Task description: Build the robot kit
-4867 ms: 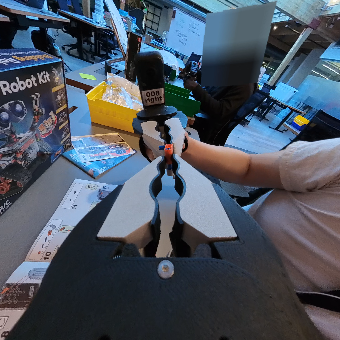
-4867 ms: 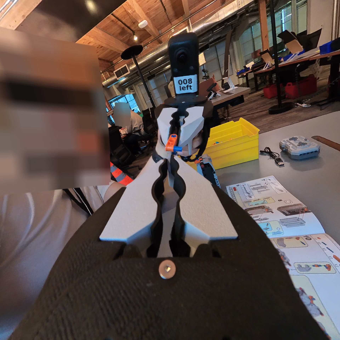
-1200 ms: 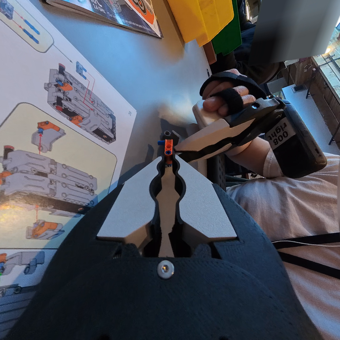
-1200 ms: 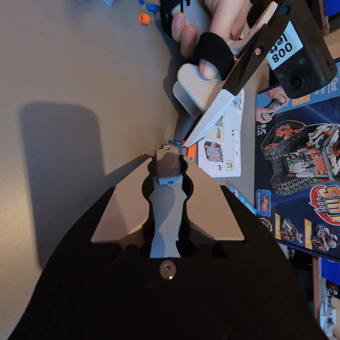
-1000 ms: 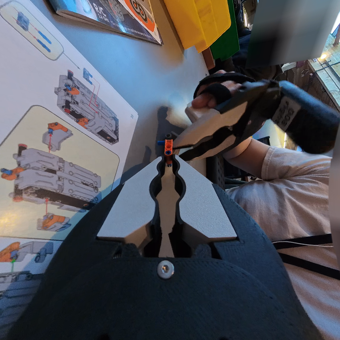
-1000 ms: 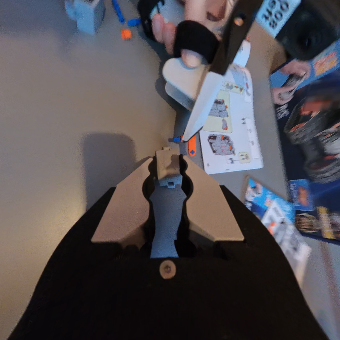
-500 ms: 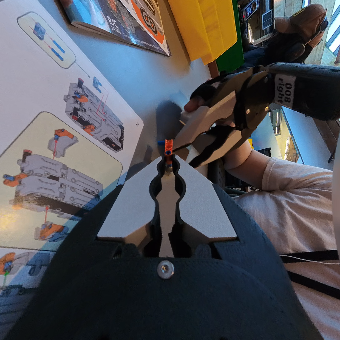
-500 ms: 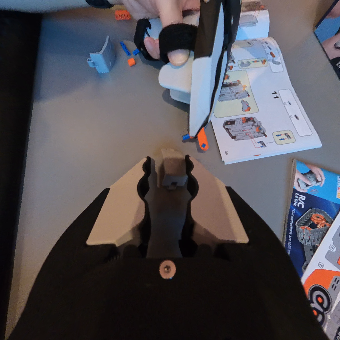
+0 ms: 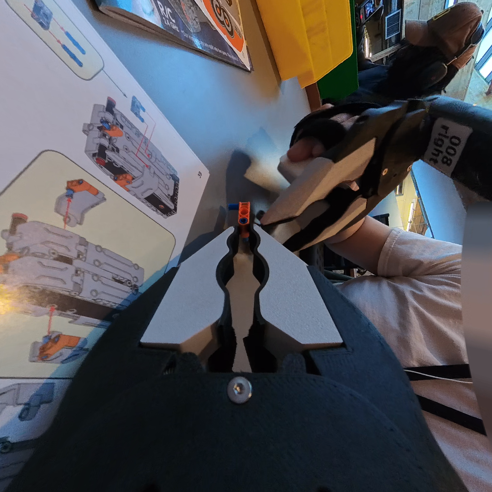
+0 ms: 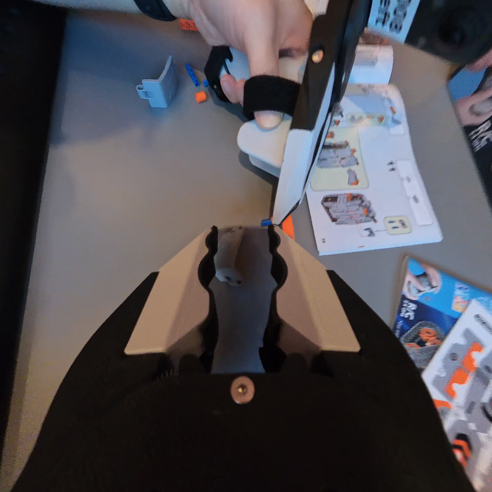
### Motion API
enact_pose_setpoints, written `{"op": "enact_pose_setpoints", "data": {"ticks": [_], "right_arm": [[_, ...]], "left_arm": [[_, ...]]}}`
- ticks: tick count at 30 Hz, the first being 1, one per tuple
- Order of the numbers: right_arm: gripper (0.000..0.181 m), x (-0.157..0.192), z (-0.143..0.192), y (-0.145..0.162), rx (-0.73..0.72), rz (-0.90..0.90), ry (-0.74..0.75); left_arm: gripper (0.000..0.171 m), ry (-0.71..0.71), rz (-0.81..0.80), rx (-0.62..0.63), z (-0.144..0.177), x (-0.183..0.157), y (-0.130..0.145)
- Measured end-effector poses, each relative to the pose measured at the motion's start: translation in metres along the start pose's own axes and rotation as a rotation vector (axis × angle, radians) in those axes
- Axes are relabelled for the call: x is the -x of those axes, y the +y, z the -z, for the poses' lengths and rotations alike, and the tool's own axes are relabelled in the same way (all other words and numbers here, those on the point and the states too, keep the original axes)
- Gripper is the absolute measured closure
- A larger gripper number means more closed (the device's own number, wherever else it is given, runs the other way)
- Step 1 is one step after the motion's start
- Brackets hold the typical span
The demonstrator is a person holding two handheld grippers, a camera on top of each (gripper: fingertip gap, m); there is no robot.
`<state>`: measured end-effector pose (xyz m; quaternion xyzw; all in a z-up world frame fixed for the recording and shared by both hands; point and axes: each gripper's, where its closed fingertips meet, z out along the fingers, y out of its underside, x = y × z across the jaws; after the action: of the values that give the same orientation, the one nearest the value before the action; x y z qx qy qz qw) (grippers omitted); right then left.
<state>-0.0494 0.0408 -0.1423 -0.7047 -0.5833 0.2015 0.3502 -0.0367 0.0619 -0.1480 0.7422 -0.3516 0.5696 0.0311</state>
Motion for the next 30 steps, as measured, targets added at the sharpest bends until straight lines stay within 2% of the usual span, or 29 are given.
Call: {"op": "enact_pose_setpoints", "data": {"ticks": [4, 6, 10, 13, 19, 30], "right_arm": [[0.128, -0.002, 0.004, -0.002, 0.023, 0.141, 0.134], [0.128, -0.003, 0.005, -0.001, 0.011, 0.188, 0.192], [0.126, -0.003, 0.009, -0.010, -0.085, 0.142, 0.213], [0.118, -0.005, 0.008, -0.009, -0.080, 0.129, 0.219], [0.119, 0.000, -0.002, 0.006, 0.020, 0.194, 0.211], [0.132, -0.003, -0.004, 0.009, 0.040, 0.166, 0.190]], "left_arm": [[0.166, 0.026, -0.016, 0.016, -0.002, -0.005, 0.003], [0.166, 0.047, -0.044, 0.025, -0.002, -0.010, 0.004], [0.166, 0.033, -0.092, 0.054, -0.005, -0.009, 0.009], [0.166, 0.032, -0.115, 0.061, -0.008, -0.010, 0.010], [0.166, 0.034, -0.129, 0.058, -0.008, -0.009, 0.010], [0.166, 0.008, -0.190, 0.077, -0.012, -0.009, 0.013]]}}
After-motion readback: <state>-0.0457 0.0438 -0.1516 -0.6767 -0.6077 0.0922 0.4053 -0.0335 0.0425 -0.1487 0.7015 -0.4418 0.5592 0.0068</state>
